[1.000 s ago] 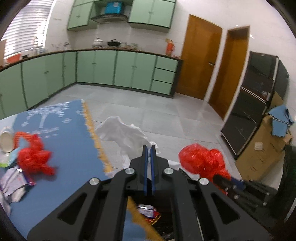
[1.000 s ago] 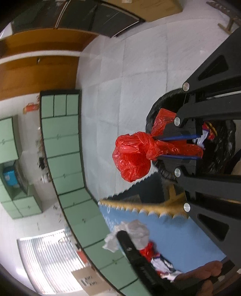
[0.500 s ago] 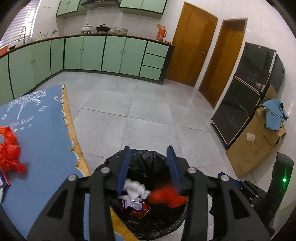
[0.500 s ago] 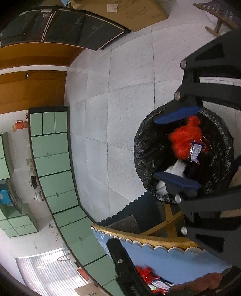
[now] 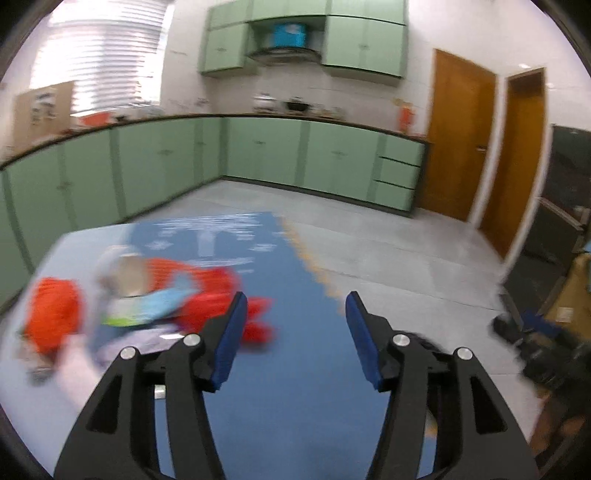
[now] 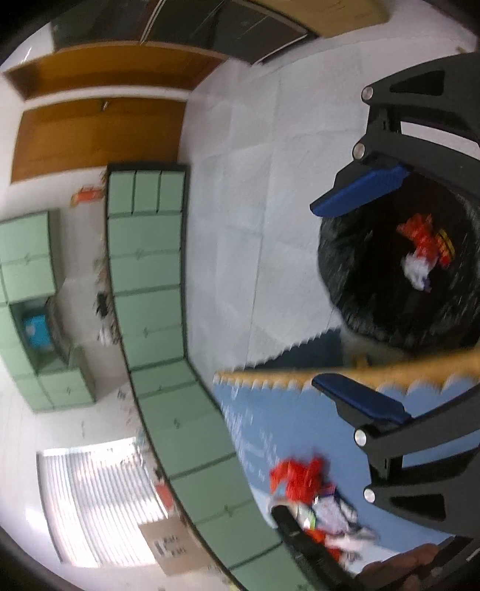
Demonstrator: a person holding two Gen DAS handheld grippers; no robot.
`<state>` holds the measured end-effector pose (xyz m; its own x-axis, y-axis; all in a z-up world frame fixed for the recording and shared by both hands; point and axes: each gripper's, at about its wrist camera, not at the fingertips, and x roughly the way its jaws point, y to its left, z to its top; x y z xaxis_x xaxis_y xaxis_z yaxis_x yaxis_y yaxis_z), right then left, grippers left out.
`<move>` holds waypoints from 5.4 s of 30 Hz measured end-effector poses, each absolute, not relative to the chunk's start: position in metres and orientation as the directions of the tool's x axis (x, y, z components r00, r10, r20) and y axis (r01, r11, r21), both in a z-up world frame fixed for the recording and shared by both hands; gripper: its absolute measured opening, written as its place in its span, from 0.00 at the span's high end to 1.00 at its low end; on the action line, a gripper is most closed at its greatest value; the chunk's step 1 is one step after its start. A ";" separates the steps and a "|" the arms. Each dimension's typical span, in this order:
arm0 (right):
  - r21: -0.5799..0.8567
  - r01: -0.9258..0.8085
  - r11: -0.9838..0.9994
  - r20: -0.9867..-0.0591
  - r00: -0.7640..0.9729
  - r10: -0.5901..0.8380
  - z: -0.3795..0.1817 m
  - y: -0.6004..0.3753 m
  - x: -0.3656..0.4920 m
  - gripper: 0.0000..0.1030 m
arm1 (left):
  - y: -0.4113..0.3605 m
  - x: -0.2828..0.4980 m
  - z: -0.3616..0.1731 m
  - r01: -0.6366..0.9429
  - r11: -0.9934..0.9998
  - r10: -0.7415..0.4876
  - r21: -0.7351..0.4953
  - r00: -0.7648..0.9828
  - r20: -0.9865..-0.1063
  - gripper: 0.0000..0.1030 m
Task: Collect trash
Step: 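Carry both over the black bin and open both tools to drop them, then grasp the orange foam net with the left tool while the right tool grasps a red plastic bag, then carry both over the black bin and open both tools to drop them, then move both tools back over the table toward the milk carton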
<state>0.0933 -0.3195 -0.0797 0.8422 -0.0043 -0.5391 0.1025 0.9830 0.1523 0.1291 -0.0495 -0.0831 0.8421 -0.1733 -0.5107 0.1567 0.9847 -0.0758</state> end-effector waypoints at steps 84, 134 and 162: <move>0.168 -0.016 0.986 -0.472 0.877 0.095 -0.039 -0.280 0.100 0.74 | -0.060 0.115 -0.049 0.279 0.947 -0.320 -0.161 0.870 -0.376 0.86; 0.153 0.221 0.963 -0.562 0.821 -0.100 -0.087 -0.364 0.090 0.07 | -0.130 0.169 -0.080 0.358 0.913 -0.407 -0.197 0.752 -0.519 0.37; 0.139 -0.287 0.948 -0.459 0.829 0.319 -0.062 -0.096 0.124 0.06 | 0.181 0.079 -0.087 -0.297 0.955 0.237 -0.023 0.804 -0.545 0.28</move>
